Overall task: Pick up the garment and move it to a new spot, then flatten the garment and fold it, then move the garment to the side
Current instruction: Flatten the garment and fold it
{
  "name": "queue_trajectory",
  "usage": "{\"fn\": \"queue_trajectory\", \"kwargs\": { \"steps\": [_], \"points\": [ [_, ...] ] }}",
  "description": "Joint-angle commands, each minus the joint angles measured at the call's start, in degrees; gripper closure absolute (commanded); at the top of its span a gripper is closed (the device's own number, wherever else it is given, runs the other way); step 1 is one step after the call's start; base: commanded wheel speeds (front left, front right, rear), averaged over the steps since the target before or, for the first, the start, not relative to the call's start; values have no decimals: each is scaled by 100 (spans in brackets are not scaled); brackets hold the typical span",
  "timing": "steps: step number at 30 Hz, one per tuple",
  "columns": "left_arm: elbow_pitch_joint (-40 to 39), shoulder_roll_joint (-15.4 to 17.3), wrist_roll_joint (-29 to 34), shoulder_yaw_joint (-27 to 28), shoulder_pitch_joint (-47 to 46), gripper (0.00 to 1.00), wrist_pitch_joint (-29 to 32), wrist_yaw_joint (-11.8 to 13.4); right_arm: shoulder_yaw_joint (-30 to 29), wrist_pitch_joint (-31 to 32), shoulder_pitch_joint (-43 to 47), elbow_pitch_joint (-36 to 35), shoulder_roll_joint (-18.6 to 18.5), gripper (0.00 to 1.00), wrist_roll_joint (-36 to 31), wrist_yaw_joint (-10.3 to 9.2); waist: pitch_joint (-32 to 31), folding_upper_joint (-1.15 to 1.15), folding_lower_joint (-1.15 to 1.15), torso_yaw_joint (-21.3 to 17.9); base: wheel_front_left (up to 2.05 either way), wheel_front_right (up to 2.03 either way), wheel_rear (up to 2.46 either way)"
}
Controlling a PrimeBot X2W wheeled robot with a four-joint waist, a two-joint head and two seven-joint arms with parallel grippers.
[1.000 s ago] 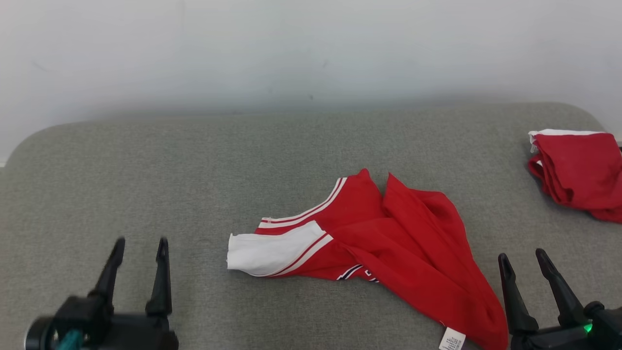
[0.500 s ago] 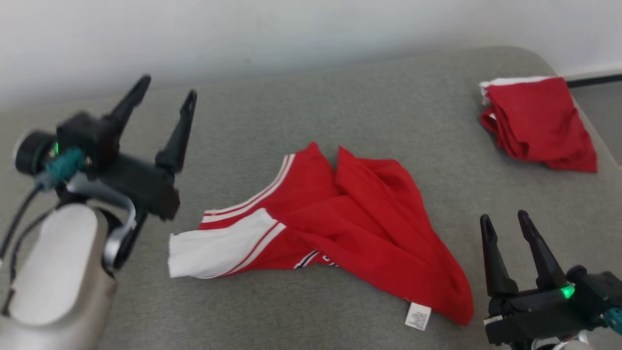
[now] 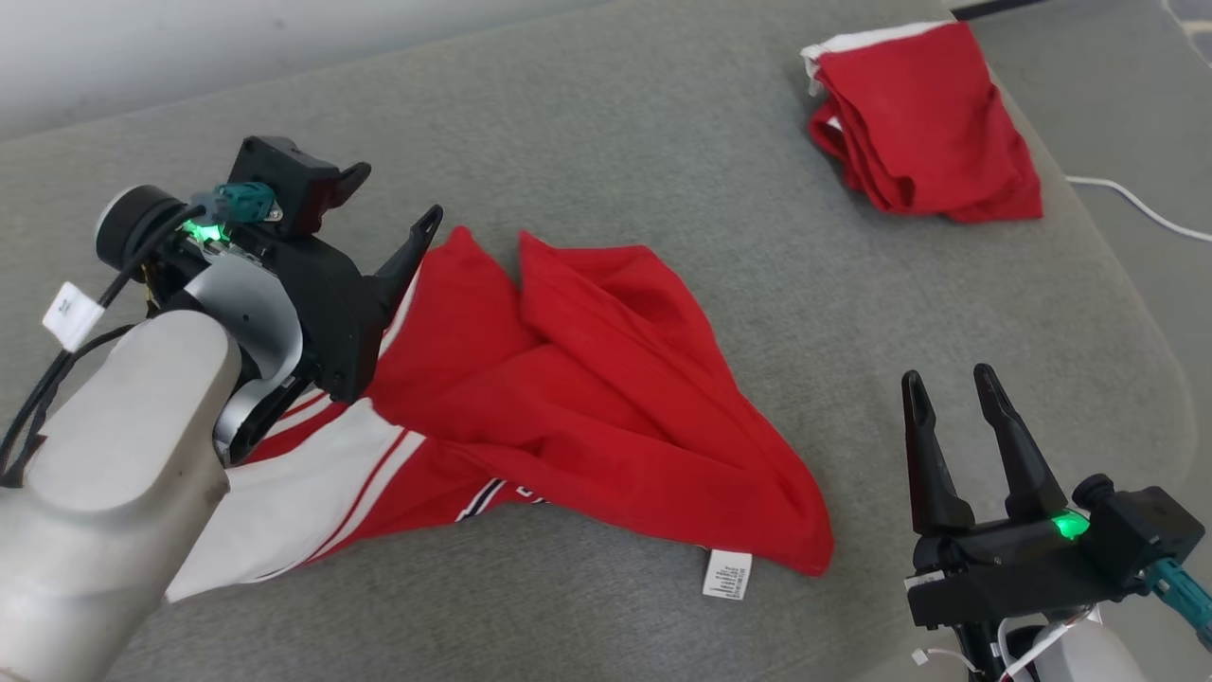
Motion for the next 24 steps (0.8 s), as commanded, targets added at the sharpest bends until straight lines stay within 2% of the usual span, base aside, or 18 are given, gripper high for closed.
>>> {"fn": "queue_trajectory", "kwargs": {
  "steps": [1,10,15,22,23,24],
  "points": [
    [73,58,-124,-138,-114,0,49,14,13,-1,-73,8,39,0,33,-15,318,-1,-1,-327,0,0,0],
    [605,375,-845,-1567,-559,0,213,14,54,-1,-209,66,62,0,47,-15,431,-1,-1,-464,0,0,0],
    [1047,440,-937,-2049,-783,0,65,15,94,-1,-244,87,55,0,49,-15,443,-1,-1,-505,0,0,0],
    [1485,275,-1243,-2479,-818,0,202,13,81,-1,-253,96,15,0,52,-15,429,-1,-1,-489,0,0,0],
    [1535,266,-1247,-2536,-827,7,213,13,77,-1,-256,92,13,0,49,-15,428,-1,-1,-480,0,0,0],
    [1564,246,-1281,-2580,-836,76,192,14,66,-1,-253,86,7,0,46,-15,424,-1,-1,-461,0,0,0]
  ]
}}
